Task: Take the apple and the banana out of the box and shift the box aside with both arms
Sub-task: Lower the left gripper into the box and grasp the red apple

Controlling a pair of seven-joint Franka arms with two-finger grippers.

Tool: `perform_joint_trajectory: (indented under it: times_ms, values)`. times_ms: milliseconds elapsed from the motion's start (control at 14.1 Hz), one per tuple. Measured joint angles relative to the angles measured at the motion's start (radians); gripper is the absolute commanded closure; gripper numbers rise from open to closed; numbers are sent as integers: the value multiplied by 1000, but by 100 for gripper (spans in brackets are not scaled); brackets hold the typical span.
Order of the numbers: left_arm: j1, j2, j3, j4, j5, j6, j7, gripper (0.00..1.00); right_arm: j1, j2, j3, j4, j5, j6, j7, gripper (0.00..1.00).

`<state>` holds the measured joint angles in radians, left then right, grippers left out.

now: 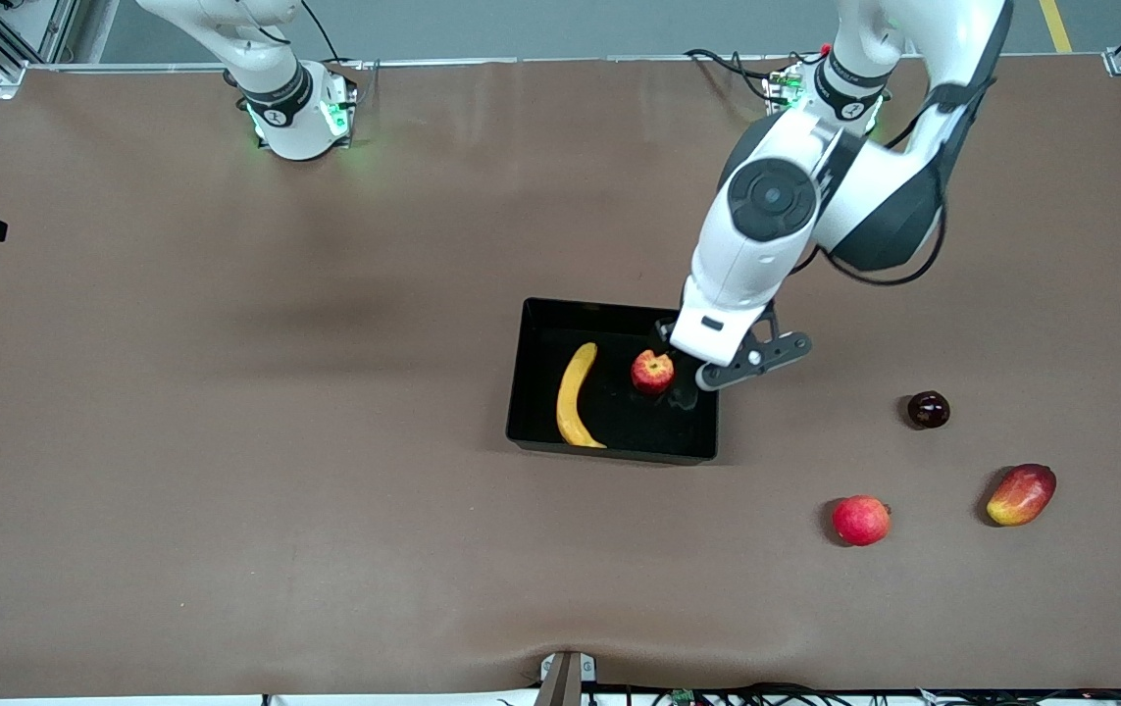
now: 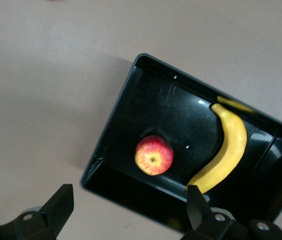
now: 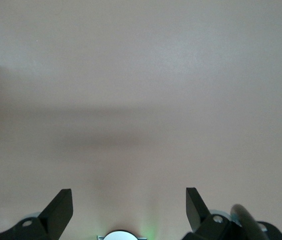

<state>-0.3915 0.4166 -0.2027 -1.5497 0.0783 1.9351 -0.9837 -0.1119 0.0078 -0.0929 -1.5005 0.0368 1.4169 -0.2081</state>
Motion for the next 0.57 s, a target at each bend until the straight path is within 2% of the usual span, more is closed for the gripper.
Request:
perform_joint_trajectory:
  times_ms: [283,566]
  values:
    - [-34,110,0,-2,16,93,-55,0,0,0,0,0,0,0,0,0]
    - [-46,188,0,-11,47,129,-57,0,0,2,0,0,0,0,0,0]
